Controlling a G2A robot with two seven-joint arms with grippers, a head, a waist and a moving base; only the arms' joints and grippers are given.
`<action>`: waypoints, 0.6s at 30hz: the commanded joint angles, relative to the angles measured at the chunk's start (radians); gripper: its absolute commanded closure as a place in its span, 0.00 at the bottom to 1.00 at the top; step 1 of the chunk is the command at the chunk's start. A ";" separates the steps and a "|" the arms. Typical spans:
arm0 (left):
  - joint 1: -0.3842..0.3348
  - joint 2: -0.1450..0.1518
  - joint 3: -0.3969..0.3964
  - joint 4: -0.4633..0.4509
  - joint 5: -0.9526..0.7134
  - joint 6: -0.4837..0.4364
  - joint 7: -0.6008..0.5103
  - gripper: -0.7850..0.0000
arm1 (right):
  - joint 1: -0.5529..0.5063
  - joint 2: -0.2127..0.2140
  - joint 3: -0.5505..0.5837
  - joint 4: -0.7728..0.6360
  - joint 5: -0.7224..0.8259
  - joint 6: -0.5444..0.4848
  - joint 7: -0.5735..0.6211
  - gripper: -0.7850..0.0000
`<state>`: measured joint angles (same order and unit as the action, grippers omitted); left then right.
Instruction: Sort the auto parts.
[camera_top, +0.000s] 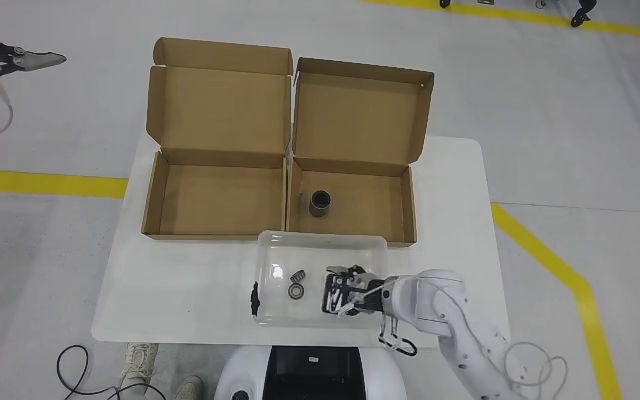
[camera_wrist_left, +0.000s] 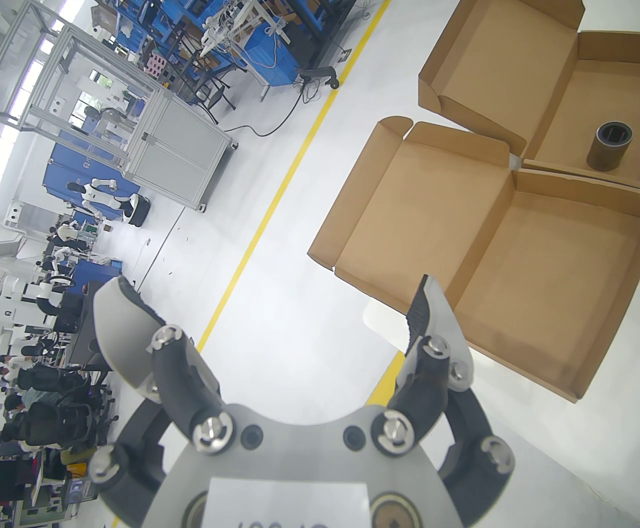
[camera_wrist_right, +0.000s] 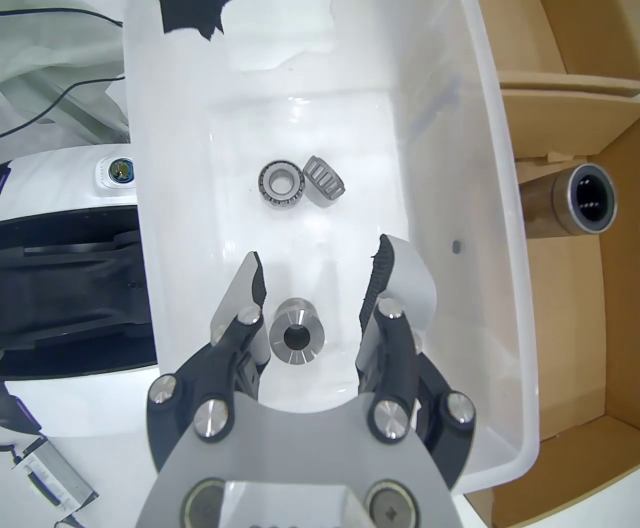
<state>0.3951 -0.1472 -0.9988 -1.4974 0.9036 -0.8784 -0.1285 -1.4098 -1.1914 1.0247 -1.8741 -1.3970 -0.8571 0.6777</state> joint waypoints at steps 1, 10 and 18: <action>0.000 0.000 0.000 0.000 0.000 0.000 0.000 0.00 | 0.000 0.002 0.000 0.003 0.020 0.009 0.050 0.51; 0.000 0.000 0.000 0.000 0.000 0.000 0.000 0.00 | 0.011 0.009 -0.022 0.012 0.124 0.029 0.203 0.50; 0.000 0.000 0.000 0.000 0.000 0.000 0.000 0.00 | 0.043 0.012 -0.059 0.029 0.165 0.074 0.320 0.51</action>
<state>0.3951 -0.1472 -0.9988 -1.4974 0.9036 -0.8784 -0.1285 -1.3716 -1.1797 0.9711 -1.8482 -1.2362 -0.7883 0.9859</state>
